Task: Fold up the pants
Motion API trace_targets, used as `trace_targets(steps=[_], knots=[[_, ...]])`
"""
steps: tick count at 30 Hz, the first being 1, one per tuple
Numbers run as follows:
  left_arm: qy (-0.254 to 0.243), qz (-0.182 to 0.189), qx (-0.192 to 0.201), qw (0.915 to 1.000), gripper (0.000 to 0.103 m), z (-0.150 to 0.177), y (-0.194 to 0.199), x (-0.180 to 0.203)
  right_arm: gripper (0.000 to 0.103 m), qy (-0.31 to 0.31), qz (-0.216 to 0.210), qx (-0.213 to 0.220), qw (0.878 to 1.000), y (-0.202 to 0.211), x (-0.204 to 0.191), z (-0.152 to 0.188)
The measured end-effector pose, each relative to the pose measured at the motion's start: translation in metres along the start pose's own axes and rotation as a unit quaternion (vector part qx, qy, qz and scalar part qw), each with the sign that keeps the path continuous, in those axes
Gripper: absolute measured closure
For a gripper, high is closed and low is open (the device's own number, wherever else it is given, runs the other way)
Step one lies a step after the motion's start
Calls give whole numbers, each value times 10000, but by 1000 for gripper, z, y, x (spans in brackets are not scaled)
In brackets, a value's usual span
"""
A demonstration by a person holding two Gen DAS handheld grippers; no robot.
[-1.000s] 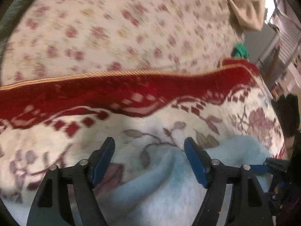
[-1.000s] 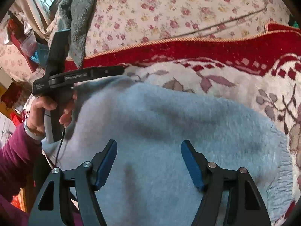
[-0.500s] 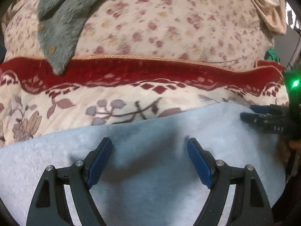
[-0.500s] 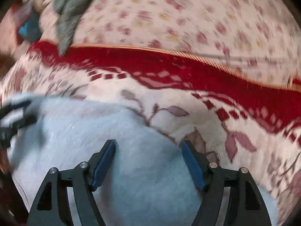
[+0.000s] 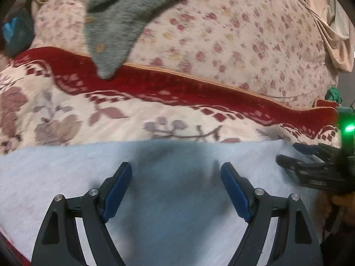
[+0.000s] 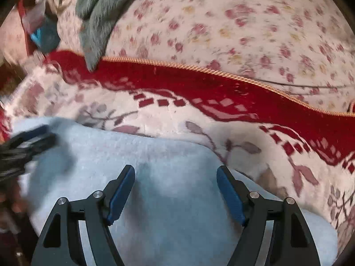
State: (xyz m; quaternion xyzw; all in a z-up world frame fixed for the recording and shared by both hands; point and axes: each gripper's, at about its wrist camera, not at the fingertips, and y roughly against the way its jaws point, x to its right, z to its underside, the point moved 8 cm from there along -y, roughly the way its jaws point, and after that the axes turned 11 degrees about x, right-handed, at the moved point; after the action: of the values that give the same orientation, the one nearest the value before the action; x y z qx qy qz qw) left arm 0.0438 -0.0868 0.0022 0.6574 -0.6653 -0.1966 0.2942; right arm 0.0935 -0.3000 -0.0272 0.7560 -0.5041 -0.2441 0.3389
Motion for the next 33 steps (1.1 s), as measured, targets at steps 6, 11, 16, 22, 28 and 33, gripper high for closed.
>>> trace_targets(steps=[6,11,16,22,28,33], knots=[[396,-563,106,9976,21,12,38,-62,20,84,12,148,9999,18,-13,-17],[591,-1055,262,9923,21,20,65,-97,19,160,-1432,29,9896,29,-85,-29],[807,-1310,410,9872,18,29,91,-122,19,639,-2067,-131,9762,21,-159,-32],[1794,-1556,529,9700,13,51,120,-175,19,982,-2824,-223,9540,14,-238,-53],[2693,-1576,519,9487,12,80,129,-215,19,1673,-3328,-407,9272,-6,-309,-68],[2932,-1549,450,9424,11,98,125,-222,18,2025,-3567,-564,9103,-30,-349,-79]])
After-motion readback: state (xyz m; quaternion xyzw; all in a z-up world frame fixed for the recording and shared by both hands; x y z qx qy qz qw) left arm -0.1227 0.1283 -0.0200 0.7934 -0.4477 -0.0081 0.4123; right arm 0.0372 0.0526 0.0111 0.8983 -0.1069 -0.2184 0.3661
